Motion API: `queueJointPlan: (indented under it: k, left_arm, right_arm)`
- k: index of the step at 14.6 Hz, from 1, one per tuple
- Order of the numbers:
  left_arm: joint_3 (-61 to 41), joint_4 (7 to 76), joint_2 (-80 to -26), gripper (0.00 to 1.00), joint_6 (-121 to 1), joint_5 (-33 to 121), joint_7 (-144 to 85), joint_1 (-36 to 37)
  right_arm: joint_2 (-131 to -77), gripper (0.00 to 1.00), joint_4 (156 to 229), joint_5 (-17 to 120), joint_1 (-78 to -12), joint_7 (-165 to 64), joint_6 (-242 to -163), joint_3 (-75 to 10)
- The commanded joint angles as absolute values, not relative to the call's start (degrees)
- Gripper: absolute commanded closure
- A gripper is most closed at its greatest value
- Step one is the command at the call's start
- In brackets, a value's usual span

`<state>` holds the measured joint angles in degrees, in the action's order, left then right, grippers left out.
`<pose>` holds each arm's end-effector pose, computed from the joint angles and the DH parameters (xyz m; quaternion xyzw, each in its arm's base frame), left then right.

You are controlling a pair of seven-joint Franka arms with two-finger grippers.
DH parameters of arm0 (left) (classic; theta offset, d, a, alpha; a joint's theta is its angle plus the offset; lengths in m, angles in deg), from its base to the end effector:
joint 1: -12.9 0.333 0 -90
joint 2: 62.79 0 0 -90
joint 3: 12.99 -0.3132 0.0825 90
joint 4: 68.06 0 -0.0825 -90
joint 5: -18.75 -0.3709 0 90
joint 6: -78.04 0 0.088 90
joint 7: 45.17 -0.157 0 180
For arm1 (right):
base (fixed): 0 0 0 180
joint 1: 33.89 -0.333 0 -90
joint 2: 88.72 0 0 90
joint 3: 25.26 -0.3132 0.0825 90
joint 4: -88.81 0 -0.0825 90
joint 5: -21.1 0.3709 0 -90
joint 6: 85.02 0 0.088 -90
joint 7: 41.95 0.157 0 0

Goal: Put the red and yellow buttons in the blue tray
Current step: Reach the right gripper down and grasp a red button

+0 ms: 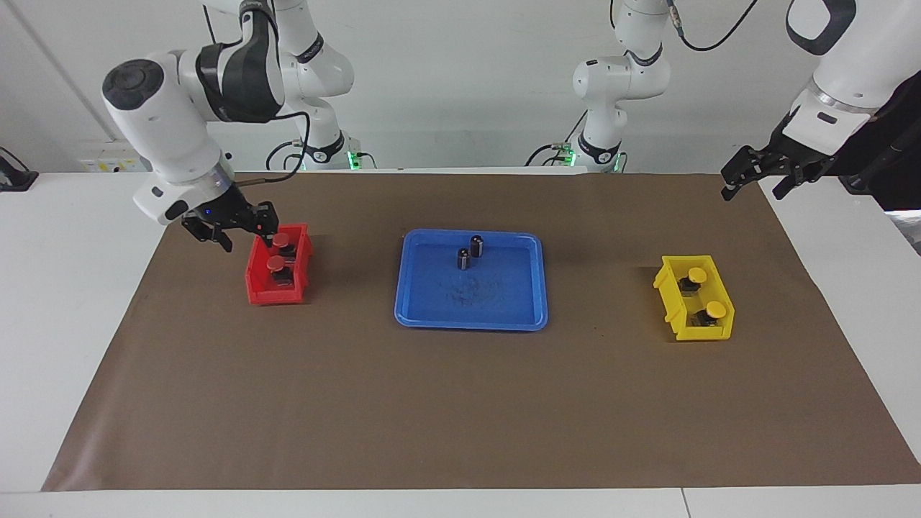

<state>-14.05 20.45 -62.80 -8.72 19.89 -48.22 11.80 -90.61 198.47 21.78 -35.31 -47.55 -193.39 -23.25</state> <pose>0.5342 -0.0036 0.5788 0.9995 -0.0274 -0.0149 0.0103 0.5472 -0.0041 0.4222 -0.9987 -0.0417 0.0274 0.0065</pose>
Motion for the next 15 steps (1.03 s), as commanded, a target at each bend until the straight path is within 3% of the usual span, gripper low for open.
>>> queueJointPlan:
  k: [1, 4, 15]
  left_arm:
    - [-13.96, 21.32, -63.67, 0.0, -8.27, 19.45, -48.42, 11.94]
    - [-13.96, 21.41, -63.58, 0.0, -8.27, 19.45, -48.42, 11.94]
    - [-13.96, 21.32, -63.67, 0.0, -8.27, 19.45, -48.42, 11.85]
  right_arm:
    - [-88.72, 0.26, 208.05, 22.42, -34.42, -48.18, -201.71, -23.6]
    - [-89.07, 0.26, 212.98, 22.42, -33.19, -49.86, -206.82, -23.6]
    - [-86.52, 0.28, 220.73, 22.42, -32.92, -49.77, -211.14, -23.6]
